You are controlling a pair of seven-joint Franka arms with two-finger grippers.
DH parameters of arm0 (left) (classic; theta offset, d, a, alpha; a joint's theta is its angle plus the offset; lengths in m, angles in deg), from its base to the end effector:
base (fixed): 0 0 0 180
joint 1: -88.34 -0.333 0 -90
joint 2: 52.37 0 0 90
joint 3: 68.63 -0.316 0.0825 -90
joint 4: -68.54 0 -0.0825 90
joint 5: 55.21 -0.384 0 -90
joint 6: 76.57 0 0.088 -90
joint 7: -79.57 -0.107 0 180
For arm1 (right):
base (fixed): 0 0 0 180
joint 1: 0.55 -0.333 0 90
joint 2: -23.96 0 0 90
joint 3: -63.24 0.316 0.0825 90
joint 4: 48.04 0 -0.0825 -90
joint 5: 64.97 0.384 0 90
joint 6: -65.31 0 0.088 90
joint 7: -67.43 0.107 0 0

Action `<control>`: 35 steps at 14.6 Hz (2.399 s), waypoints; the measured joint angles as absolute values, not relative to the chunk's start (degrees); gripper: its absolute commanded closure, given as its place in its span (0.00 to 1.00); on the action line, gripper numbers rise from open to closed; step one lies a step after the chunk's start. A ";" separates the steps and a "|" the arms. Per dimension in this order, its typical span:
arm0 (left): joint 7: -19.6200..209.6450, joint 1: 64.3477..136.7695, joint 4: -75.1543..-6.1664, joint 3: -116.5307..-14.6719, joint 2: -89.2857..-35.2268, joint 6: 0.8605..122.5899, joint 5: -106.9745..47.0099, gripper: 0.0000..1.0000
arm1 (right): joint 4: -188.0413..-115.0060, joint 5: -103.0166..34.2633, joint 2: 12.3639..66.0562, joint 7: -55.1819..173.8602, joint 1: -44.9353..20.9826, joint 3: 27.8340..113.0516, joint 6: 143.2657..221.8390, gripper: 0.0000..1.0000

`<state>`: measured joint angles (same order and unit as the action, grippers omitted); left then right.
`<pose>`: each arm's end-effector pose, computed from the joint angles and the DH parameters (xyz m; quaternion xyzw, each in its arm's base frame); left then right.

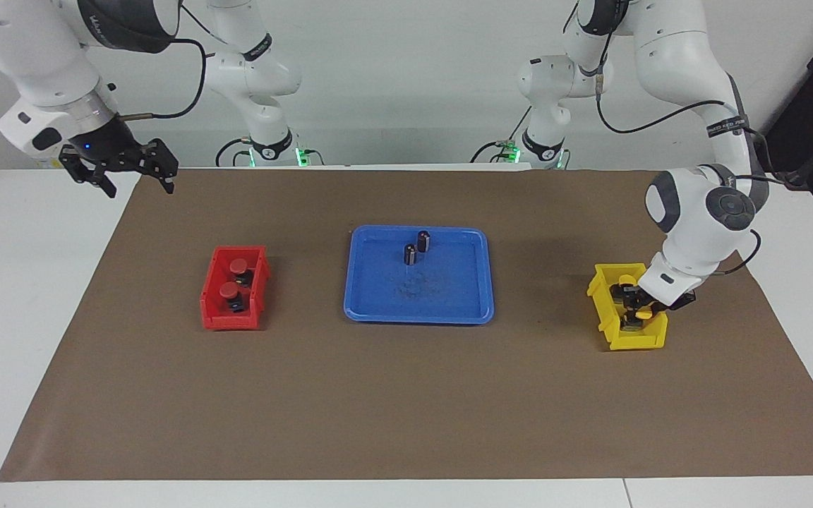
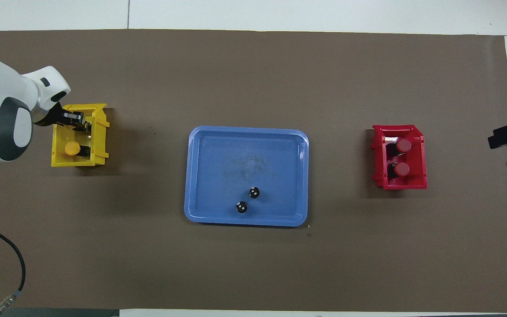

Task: Sort red and yellow buttons by color

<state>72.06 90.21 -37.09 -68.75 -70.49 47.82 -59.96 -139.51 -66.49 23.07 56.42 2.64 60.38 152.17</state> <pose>0.6309 -0.0162 0.3570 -0.9940 0.1038 -0.0038 0.0349 0.5399 -0.0604 0.6164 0.9985 0.0430 -0.0340 0.0079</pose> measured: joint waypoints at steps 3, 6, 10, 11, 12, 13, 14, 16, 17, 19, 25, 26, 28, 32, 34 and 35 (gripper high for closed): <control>72.06 90.22 -37.56 -68.73 -70.47 49.11 -59.96 0.67 | -139.51 -66.49 23.06 56.42 2.64 60.38 152.17 0.00; 72.07 90.22 -37.79 -68.72 -70.43 49.70 -59.96 0.51 | -139.51 -66.49 23.06 56.42 2.64 60.38 152.17 0.00; 72.08 90.24 -37.98 -68.68 -70.44 49.99 -59.95 0.42 | -139.51 -66.49 23.06 56.42 2.64 60.38 152.17 0.00; 72.08 90.27 -37.98 -68.65 -70.44 50.01 -59.95 0.42 | -139.51 -66.49 23.06 56.42 2.64 60.38 152.17 0.00; 72.08 90.30 -37.97 -68.63 -70.44 50.01 -59.95 0.41 | -139.51 -66.49 23.06 56.42 2.64 60.38 152.17 0.00; 72.08 90.31 -37.94 -68.62 -70.44 50.01 -59.95 0.40 | -139.51 -66.49 23.06 56.42 2.64 60.38 152.17 0.00; 72.08 90.33 -37.87 -68.60 -70.43 50.01 -59.95 0.39 | -139.51 -66.49 23.06 56.42 2.64 60.38 152.17 0.00; 72.08 90.34 -36.97 -68.53 -70.35 49.09 -59.95 0.25 | -139.51 -66.49 23.06 56.42 2.64 60.38 152.17 0.00; 72.09 90.34 -35.77 -68.45 -70.25 47.47 -59.95 0.18 | -139.51 -66.49 23.06 56.42 2.64 60.38 152.17 0.00; 72.09 90.40 -33.11 -68.14 -69.72 44.17 -59.95 0.04 | -139.51 -66.49 23.06 56.42 2.64 60.38 152.17 0.00; 72.61 91.63 -20.25 -67.62 -67.10 25.49 -55.87 0.00 | -139.51 -66.49 23.06 56.42 2.64 60.38 152.17 0.00; 73.57 91.91 -17.99 -67.61 -66.41 22.88 -55.83 0.00 | -139.51 -66.49 23.06 56.42 2.64 60.38 152.17 0.00; 75.74 92.43 -15.82 -67.61 -64.13 18.93 -55.82 0.00 | -139.51 -66.50 23.06 56.42 2.64 60.38 152.17 0.00; 79.02 92.56 -15.42 -67.62 -58.65 12.23 -55.33 0.00 | -139.51 -66.50 23.06 56.42 2.64 60.38 152.17 0.00; 81.49 92.58 -15.44 -67.61 -56.45 10.14 -55.24 0.00 | -139.51 -66.50 23.06 56.42 2.64 60.38 152.17 0.00; 81.97 92.58 -15.45 -67.60 -55.72 9.55 -55.19 0.00 | -139.51 -66.50 23.06 56.42 2.64 60.38 152.17 0.00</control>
<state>81.97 92.58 -15.45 -67.60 -55.72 9.55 -55.19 -139.51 -66.50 23.06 56.42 2.64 60.38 152.17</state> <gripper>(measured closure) 0.000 0.000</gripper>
